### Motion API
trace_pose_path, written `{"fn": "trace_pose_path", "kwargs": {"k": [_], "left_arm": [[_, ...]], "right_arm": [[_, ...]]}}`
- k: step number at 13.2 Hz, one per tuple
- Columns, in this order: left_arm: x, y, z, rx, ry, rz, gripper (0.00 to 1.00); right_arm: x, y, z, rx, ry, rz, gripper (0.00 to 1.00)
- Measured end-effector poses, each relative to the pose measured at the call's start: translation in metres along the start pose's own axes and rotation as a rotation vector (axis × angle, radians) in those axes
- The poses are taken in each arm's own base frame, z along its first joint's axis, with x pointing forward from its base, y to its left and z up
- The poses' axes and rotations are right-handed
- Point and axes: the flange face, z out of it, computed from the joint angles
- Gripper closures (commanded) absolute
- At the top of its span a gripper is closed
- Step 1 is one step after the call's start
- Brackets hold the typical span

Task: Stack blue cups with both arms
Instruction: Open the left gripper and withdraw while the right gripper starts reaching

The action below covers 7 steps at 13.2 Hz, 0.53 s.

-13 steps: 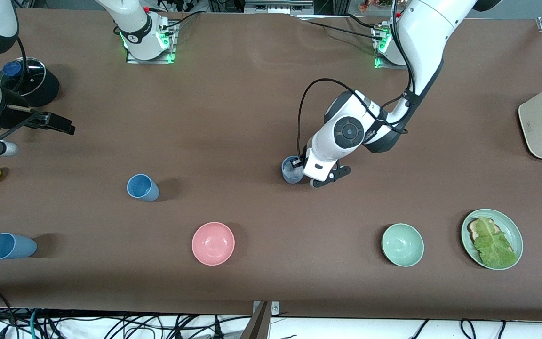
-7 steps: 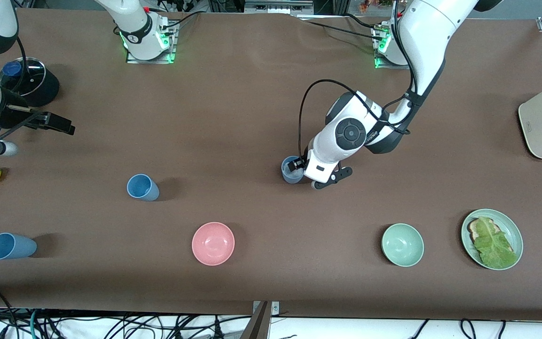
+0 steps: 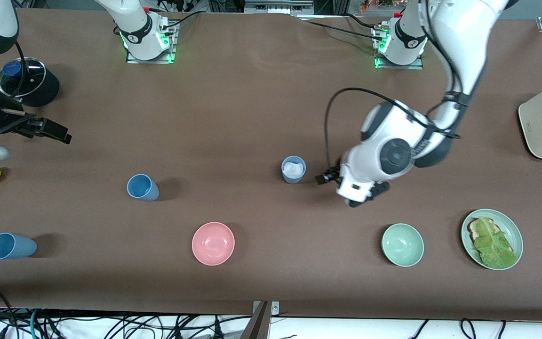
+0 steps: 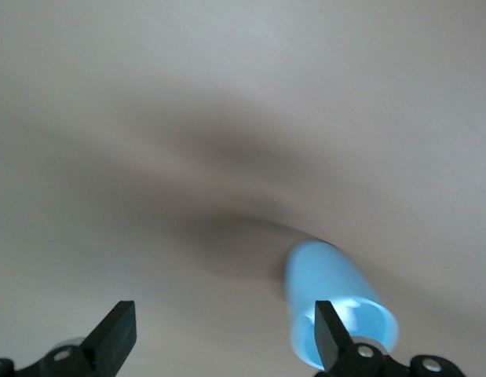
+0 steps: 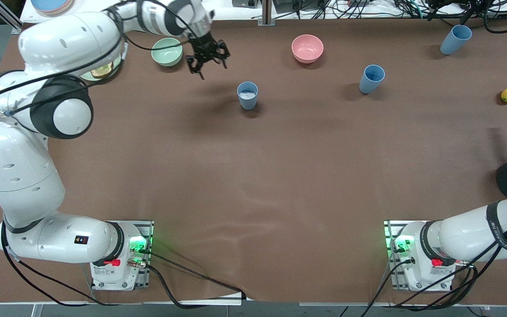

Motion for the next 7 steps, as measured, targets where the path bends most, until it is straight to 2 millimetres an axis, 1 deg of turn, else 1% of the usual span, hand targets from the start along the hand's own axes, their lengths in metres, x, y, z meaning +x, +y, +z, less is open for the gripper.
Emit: {"fn": "trace_pose_path", "kwargs": {"k": [2,3,4,5,6,7], "left_arm": [[0.055,-0.066,-0.015,0.046,0.013,0.043,0.00],[0.077,-0.098,-0.021,0.071,0.015,0.058,0.00],[0.096,-0.130,-0.026,0.092,0.011,0.073,0.00],[0.112,-0.157,-0.031,0.105,0.012,0.083,0.00],[0.124,-0.180,-0.036,0.124,0.024,0.093,0.00],[0.135,-0.200,-0.040,0.148,0.039,0.111,0.00]], "right_arm": [[0.004,-0.001,0.010,-0.004,-0.014,0.000,0.00],[0.009,-0.002,0.021,-0.009,-0.032,-0.001,0.00],[0.015,-0.003,0.037,-0.016,-0.057,-0.003,0.00],[0.022,-0.004,0.054,-0.022,-0.078,-0.015,0.00],[0.027,-0.005,0.067,-0.025,-0.092,-0.040,0.00],[0.031,-0.007,0.075,-0.026,-0.095,-0.067,0.00]]}}
